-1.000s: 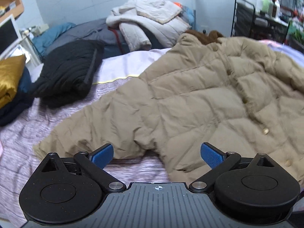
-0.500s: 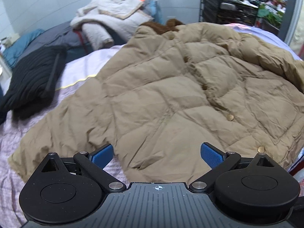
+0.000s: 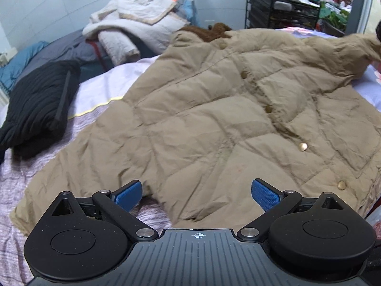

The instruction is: Fold large clothes

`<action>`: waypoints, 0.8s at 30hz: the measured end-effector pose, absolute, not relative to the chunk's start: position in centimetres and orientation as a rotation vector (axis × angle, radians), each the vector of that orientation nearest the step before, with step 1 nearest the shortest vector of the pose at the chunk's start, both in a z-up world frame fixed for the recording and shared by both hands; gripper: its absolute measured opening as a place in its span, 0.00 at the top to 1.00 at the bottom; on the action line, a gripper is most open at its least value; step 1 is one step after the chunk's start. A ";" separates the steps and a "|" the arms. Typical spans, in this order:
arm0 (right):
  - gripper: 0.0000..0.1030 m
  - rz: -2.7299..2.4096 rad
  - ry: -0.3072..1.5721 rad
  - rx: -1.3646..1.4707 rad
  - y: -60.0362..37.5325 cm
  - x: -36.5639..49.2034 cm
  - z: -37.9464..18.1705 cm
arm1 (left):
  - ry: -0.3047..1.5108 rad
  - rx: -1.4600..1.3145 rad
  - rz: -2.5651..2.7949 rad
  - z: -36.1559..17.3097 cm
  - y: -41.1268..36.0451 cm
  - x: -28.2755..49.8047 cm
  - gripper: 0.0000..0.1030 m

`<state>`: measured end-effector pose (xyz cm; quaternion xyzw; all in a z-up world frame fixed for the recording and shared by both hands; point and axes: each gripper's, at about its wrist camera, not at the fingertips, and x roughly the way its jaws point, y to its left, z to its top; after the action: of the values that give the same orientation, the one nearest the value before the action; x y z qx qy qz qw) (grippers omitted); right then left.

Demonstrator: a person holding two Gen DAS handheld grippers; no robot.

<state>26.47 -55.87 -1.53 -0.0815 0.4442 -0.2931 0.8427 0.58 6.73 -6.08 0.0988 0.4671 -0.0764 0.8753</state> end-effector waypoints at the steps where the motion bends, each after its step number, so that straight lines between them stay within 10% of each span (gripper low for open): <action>1: 0.54 -0.663 0.956 -0.200 -55.5 26.5 -2.7 | 0.970 0.205 -0.148 -6.1 7.2 0.4 0.00; 4: 0.14 -0.798 0.836 -0.180 -54.9 24.5 -2.6 | 0.978 0.183 -0.119 -6.3 8.7 0.0 0.00; 11: 0.12 -0.410 0.700 -0.254 -46.9 19.6 3.1 | 1.017 0.141 -0.126 -7.6 10.5 0.7 0.00; 16: 0.56 0.075 0.857 -0.173 -38.4 17.6 -2.6 | 1.024 0.156 -0.185 -7.2 7.9 2.6 0.00; 24: 0.74 -0.281 0.879 -0.135 -43.8 20.1 -9.2 | 1.009 0.187 -0.097 -5.9 3.0 2.5 0.00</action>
<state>20.10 -43.76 -9.20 -0.0649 0.4237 -0.1355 0.8932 2.53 2.98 -5.92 0.0895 0.4826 -0.0463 0.8700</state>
